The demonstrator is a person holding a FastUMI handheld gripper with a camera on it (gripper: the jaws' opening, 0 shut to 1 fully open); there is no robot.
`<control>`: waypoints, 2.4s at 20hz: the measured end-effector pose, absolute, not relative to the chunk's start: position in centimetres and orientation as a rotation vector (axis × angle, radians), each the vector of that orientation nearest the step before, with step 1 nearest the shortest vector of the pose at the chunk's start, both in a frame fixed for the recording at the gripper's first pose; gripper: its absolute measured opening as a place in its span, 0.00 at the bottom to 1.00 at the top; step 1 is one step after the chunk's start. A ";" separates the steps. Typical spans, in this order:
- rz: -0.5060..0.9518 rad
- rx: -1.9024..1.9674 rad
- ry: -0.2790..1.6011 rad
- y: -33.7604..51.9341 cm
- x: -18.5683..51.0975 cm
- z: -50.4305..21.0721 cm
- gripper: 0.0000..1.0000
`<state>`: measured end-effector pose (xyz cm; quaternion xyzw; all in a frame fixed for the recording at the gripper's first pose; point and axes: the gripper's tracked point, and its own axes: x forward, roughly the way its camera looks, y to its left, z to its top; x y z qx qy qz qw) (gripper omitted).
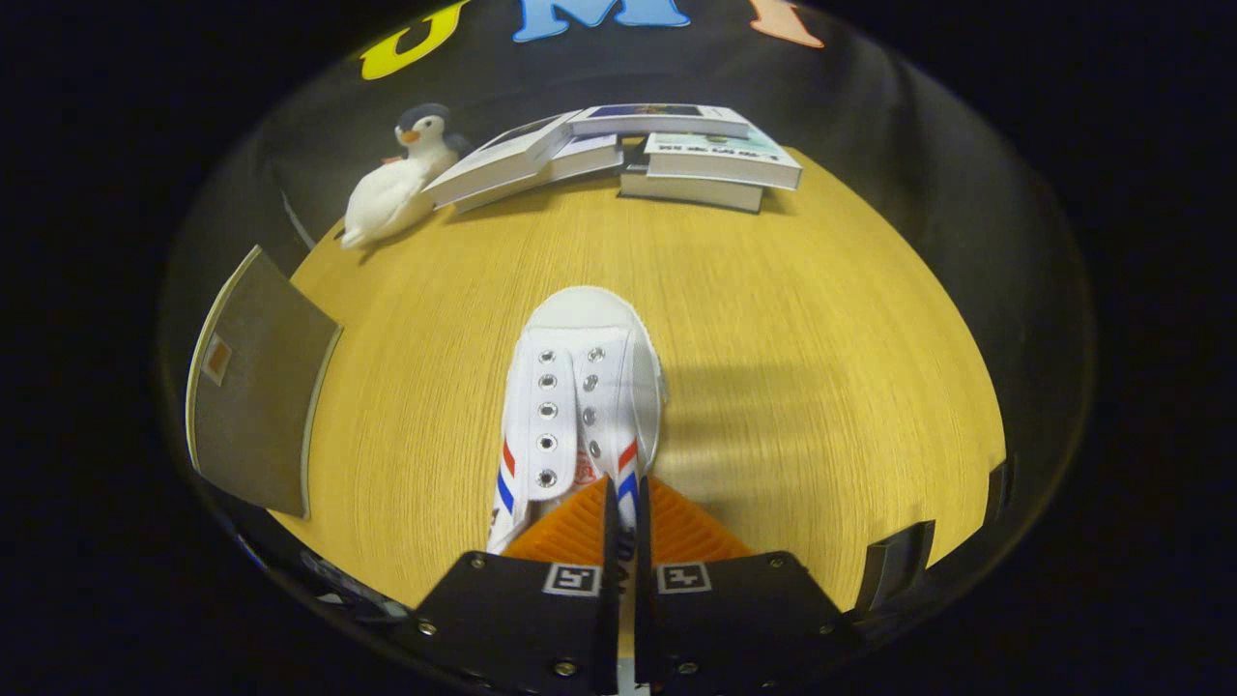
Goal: Open the storage box then place both shoes into the box .Put the left shoe in first, then the right shoe, with the right side of both shoes facing outward in a uniform manner.
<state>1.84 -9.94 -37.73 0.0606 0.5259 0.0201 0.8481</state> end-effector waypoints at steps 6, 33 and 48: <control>-0.007 0.284 1.083 -8.8 1.7 -35.4 0.00; 0.300 0.420 0.921 15.3 3.3 -18.7 0.00; 0.302 0.333 0.917 25.0 1.6 -21.2 0.00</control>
